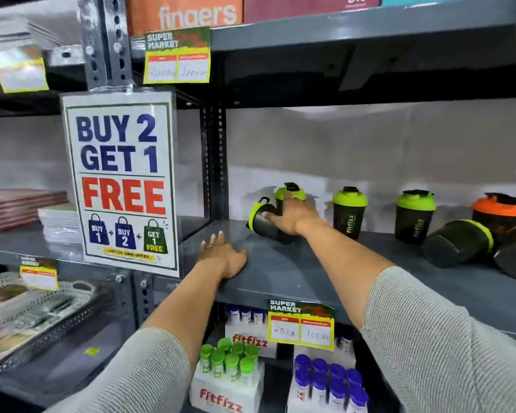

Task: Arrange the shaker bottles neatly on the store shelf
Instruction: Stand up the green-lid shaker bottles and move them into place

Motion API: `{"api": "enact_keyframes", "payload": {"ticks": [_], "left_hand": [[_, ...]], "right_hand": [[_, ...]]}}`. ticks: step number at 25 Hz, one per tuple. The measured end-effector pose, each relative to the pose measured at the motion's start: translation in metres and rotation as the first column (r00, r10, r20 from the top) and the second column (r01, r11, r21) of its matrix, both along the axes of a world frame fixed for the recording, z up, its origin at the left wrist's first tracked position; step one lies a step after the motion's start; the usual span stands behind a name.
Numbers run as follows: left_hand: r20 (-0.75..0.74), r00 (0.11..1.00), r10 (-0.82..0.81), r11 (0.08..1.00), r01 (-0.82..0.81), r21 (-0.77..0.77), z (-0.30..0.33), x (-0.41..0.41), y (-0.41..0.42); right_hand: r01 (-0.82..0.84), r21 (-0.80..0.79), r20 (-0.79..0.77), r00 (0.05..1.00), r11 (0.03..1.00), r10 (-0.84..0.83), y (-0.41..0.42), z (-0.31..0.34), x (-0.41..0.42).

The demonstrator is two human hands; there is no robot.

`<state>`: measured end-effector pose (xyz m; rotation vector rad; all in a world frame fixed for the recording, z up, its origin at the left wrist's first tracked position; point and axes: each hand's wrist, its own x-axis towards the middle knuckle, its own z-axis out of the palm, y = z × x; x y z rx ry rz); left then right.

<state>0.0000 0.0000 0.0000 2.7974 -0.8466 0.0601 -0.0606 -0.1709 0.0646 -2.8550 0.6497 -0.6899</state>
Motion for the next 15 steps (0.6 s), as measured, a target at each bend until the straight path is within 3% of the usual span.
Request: {"api": "enact_keyframes", "payload": {"ticks": [4, 8, 12, 15], "left_hand": [[-0.008, 1.000, 0.019, 1.000, -0.019, -0.022, -0.001, 0.000, 0.002], [-0.012, 1.000, 0.004, 0.998, -0.005, -0.055, -0.003, 0.004, -0.001], [-0.020, 1.000, -0.003, 0.997, 0.001, -0.073, -0.006, 0.007, 0.000], [-0.002, 1.000, -0.009, 0.999, 0.009, -0.043, -0.005, 0.010, 0.000]], "right_hand": [[0.025, 0.038, -0.266, 0.964, 0.999, -0.014, -0.005, 0.011, 0.017], [0.025, -0.048, -0.378, 0.925, 0.999, -0.041, -0.001, 0.013, 0.032], [0.016, -0.059, -0.327, 0.944, 0.998, -0.035, 0.005, 0.012, 0.030], [-0.001, 0.027, -0.151, 0.989, 1.000, 0.005, 0.002, 0.014, 0.012]]}}
